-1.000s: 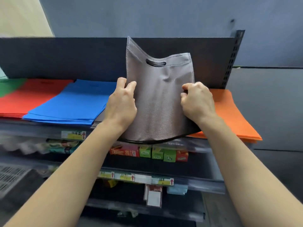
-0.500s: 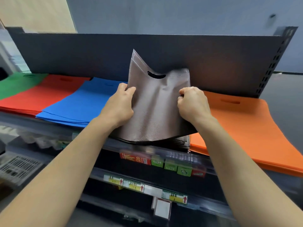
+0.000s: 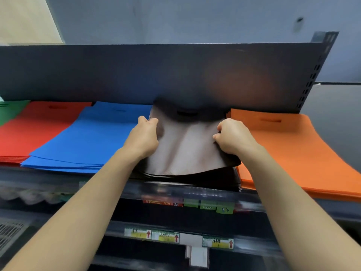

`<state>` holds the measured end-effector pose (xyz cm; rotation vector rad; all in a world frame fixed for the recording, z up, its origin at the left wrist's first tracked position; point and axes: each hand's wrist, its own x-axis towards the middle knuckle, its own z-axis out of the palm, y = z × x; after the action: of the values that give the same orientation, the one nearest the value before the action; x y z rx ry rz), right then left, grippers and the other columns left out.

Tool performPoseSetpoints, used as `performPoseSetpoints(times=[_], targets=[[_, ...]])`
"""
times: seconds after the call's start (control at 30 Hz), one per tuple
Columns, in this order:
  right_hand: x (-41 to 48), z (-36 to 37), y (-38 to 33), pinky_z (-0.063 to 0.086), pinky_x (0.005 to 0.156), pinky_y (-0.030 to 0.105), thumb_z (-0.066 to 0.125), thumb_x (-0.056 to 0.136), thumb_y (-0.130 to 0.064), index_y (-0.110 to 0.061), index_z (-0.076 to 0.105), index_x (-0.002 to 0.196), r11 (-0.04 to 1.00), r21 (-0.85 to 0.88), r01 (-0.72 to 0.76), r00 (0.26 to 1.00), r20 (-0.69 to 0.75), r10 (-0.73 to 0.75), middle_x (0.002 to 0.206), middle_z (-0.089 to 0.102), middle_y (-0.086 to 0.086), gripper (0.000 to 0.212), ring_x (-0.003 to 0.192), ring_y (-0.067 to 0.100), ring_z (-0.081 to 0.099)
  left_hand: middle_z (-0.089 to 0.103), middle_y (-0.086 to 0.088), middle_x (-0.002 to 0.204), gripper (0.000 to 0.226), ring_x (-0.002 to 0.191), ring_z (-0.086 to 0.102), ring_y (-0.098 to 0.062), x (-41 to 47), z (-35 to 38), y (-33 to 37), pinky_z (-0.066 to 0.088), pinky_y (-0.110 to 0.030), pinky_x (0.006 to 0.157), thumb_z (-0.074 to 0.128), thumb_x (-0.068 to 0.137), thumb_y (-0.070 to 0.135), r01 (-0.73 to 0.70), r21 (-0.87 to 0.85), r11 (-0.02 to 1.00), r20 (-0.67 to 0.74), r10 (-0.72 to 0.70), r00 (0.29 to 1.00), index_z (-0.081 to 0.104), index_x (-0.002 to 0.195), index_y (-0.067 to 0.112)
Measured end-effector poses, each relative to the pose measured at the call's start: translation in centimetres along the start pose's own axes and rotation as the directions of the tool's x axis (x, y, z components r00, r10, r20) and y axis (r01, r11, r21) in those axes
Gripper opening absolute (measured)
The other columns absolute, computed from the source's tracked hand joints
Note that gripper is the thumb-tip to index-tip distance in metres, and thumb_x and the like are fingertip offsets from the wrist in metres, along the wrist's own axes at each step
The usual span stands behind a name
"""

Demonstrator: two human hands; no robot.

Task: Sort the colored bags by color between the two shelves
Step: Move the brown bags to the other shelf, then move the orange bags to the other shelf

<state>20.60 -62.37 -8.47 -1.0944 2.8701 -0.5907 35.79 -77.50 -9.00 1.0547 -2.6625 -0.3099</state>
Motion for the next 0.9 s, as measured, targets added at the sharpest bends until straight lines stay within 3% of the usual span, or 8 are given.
performPoseSetpoints(times=[0.17,0.27,0.37,0.47,0.67,0.77,0.9], targets=[[-0.5,0.5,-0.9,0.038,0.066,0.03,0.056,0.087,-0.013,-0.008,0.054,0.081,0.994,-0.053,-0.095,0.995,-0.008,0.095,0.093,0.061,0.012,0.008,0.082,0.032,0.052,0.039,-0.017,0.119,0.041,0.094,0.053,-0.037,1.2,0.8,-1.7,0.048,-0.044,0.082,0.036,0.085,-0.004,-0.022,-0.013,1.0,0.058,0.023,0.998,0.045,0.125,0.004],[-1.0,1.0,-1.5,0.036,0.073,0.031,0.055,0.088,-0.015,-0.008,0.058,0.096,0.985,-0.122,-0.122,0.992,-0.055,0.116,0.11,0.06,0.015,0.011,0.102,0.035,0.051,0.04,-0.018,0.117,0.031,0.093,0.05,-0.036,1.6,1.1,-2.3,0.047,-0.043,0.08,0.038,0.086,-0.002,-0.044,-0.013,0.999,0.077,0.045,0.996,0.047,0.115,0.002],[-1.8,0.7,-2.1,0.036,0.085,0.036,0.053,0.091,-0.019,-0.01,0.058,0.114,0.971,-0.178,-0.157,0.984,-0.115,0.138,0.119,0.055,0.013,0.025,0.113,0.032,0.044,0.043,-0.017,0.115,0.012,0.098,0.043,-0.034,1.7,1.1,-1.9,0.037,-0.038,0.08,0.044,0.085,0.001,-0.089,0.113,0.99,0.031,0.086,0.996,0.045,0.097,0.004],[-2.4,0.2,-2.2,0.035,0.091,0.038,0.052,0.092,-0.025,-0.011,0.058,0.113,0.97,-0.18,-0.162,0.975,-0.177,0.13,0.12,0.054,0.012,0.025,0.115,0.032,0.044,0.044,-0.014,0.126,0.03,0.109,0.044,-0.034,1.6,0.9,-0.1,0.035,-0.04,0.09,0.046,0.089,0.008,-0.209,0.107,0.972,-0.029,0.213,0.977,0.05,0.119,0.005],[-4.2,-2.1,1.3,0.036,0.098,0.04,0.052,0.094,-0.027,-0.008,0.056,0.123,0.965,-0.118,-0.236,0.942,-0.271,0.197,0.127,0.056,0.012,0.035,0.122,0.032,0.046,0.048,-0.008,0.13,0.043,0.114,0.05,-0.028,0.1,0.4,6.0,0.039,-0.035,0.096,0.049,0.093,0.017,-0.432,-0.188,0.882,-0.111,0.417,0.902,0.046,0.136,0.013],[-5.0,-3.8,4.9,0.04,0.097,0.04,0.053,0.094,-0.029,-0.007,0.056,0.122,0.945,-0.087,-0.317,0.913,-0.298,0.279,0.124,0.058,0.013,0.036,0.119,0.033,0.049,0.051,-0.007,0.126,0.044,0.111,0.053,-0.025,-0.7,0.9,9.5,0.042,-0.032,0.093,0.05,0.093,0.019,-0.45,-0.288,0.846,-0.054,0.454,0.889,0.046,0.137,0.014],[-5.4,-5.4,9.6,0.04,0.096,0.04,0.055,0.093,-0.033,-0.008,0.055,0.123,0.924,-0.046,-0.379,0.892,-0.284,0.351,0.125,0.058,0.014,0.039,0.119,0.033,0.049,0.056,-0.009,0.119,0.041,0.11,0.052,-0.026,-1.1,2.4,13.8,0.043,-0.035,0.09,0.054,0.091,0.025,-0.451,-0.186,0.873,0.122,0.476,0.871,0.049,0.127,0.007]])
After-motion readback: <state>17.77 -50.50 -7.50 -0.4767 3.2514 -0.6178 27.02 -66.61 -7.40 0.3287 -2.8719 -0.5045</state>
